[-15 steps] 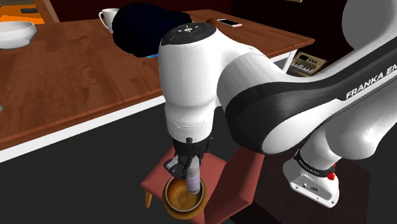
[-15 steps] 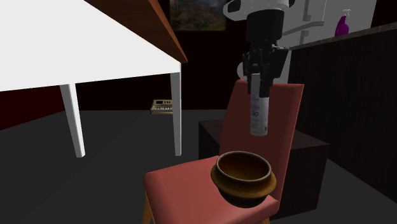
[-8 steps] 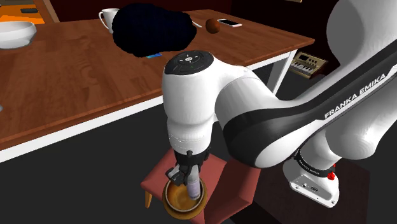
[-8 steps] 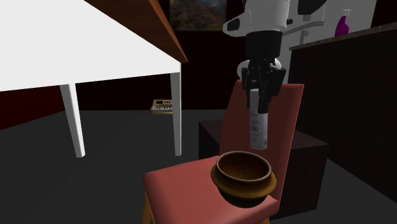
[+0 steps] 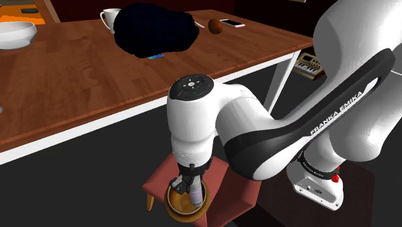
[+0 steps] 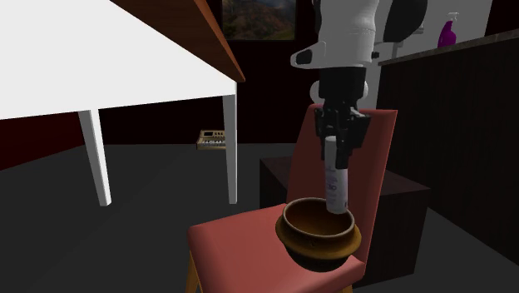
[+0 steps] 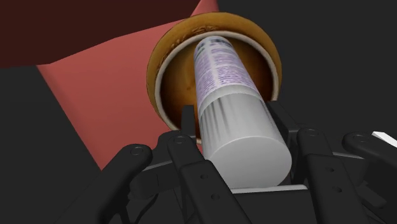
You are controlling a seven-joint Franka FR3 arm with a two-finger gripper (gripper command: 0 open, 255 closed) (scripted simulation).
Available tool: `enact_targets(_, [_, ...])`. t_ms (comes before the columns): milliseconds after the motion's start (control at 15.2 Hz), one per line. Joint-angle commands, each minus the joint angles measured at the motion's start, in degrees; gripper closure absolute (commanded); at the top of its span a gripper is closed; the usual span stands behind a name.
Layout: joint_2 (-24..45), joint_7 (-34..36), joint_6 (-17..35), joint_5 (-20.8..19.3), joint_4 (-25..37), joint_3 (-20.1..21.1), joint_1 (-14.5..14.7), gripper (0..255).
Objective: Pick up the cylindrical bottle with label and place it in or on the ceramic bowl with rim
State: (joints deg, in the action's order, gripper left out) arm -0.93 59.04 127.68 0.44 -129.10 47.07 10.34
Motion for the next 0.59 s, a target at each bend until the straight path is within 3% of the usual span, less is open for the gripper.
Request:
enact_targets(0, [0.34,0.28,0.28,-0.32,0.0,0.06,0.03,255])
enact_targets(330, [0.34,0.28,0.27,-0.32,0.0,0.05,0.04,255])
enact_targets(396, [0.34,0.28,0.27,-0.32,0.0,0.05,0.04,0])
enact_targets(528, [0.34,0.28,0.28,-0.32,0.0,0.06,0.04,0])
